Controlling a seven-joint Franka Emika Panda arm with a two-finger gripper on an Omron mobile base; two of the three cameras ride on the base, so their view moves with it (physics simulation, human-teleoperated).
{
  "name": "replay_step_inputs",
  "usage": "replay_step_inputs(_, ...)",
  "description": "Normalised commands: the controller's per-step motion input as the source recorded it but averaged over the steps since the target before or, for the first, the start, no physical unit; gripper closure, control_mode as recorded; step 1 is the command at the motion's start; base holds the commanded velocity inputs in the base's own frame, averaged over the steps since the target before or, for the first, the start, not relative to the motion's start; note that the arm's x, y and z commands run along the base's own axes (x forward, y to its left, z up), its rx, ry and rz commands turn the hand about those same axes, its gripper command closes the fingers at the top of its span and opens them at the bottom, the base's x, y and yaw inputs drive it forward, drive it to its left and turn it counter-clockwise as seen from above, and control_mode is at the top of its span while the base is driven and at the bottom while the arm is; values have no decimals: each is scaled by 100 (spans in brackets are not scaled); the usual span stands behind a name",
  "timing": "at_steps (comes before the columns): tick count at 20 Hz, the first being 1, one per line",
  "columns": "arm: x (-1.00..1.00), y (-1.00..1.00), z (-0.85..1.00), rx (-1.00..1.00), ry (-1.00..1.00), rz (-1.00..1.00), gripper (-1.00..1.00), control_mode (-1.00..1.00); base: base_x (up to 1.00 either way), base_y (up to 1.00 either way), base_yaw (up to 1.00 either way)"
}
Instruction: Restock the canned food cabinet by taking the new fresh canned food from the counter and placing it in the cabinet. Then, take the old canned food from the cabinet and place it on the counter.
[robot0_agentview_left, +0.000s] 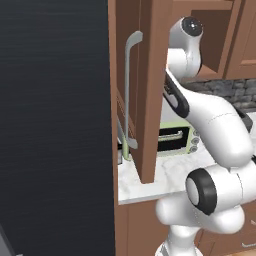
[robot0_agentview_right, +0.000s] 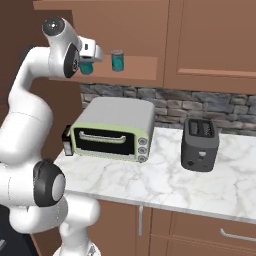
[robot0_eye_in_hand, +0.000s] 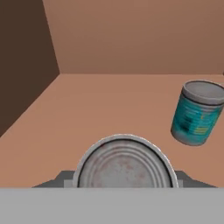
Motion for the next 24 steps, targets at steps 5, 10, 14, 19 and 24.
replay_step_inputs(5,56,15,-7,-2,0,-2,100,-100,0,0,0)
replay_step_inputs(10,75,0,-15,0,0,0,-100,-100,0,0,0)
replay_step_inputs(14,47,0,-2,0,0,0,-100,-100,0,0,0)
replay_step_inputs(19,10,0,0,0,-3,0,-100,-100,0,0,0)
replay_step_inputs(24,-53,-24,2,0,-15,0,-100,-100,0,0,0)
